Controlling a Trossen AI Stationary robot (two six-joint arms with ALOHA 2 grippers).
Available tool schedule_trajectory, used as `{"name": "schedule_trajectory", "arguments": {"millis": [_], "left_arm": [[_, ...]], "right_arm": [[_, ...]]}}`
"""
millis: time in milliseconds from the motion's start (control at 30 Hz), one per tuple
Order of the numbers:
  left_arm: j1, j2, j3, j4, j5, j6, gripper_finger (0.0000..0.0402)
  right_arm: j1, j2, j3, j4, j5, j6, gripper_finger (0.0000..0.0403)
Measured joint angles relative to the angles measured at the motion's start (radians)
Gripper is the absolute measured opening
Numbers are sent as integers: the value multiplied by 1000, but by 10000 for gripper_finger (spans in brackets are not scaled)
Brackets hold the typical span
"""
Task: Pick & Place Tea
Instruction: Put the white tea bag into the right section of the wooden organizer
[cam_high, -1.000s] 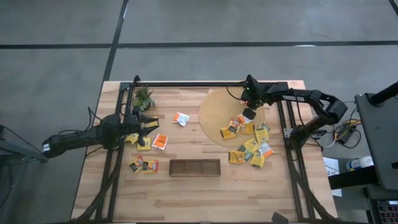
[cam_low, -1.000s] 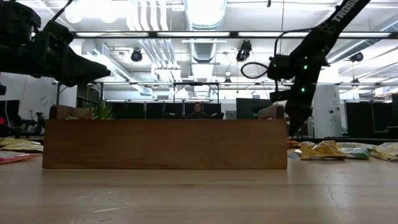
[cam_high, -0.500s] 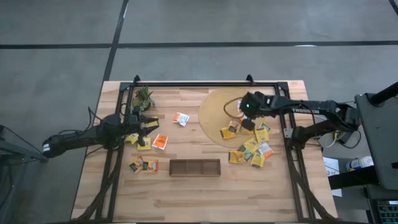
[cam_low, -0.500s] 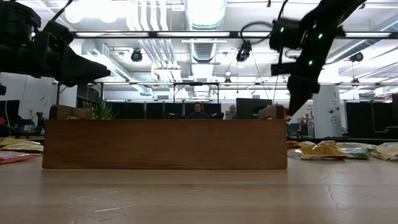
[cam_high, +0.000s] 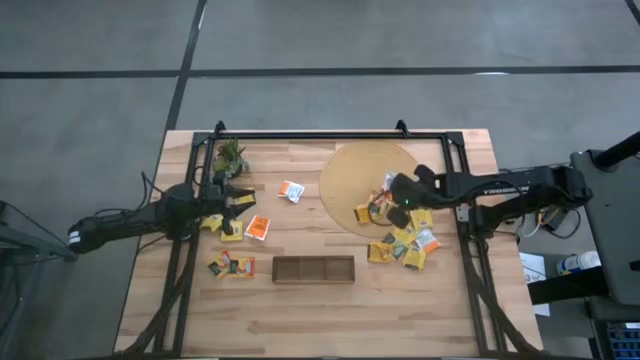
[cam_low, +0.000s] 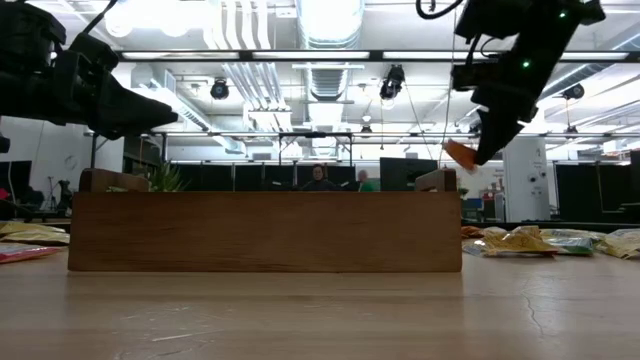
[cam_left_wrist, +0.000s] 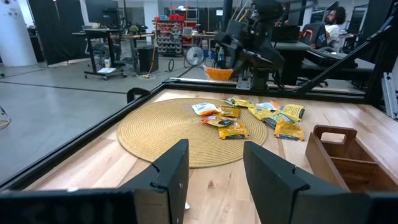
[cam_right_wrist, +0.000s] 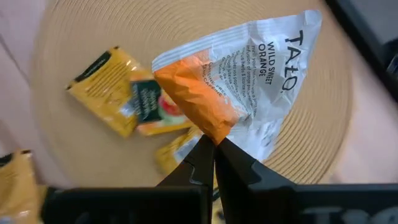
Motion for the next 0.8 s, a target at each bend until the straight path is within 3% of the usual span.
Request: {"name": "schedule_trajectory", "arguments": {"millis": [400,567,800], "left_arm": [[0,0,0,0,0,0,147],[0,0,0,0,0,0,147],[0,0,0,0,0,0,147]], "right_arm": [[207,137,66,-70,20,459,8],[301,277,194,-137,45,573,8],[381,509,470,-376,69,711,8]]}}
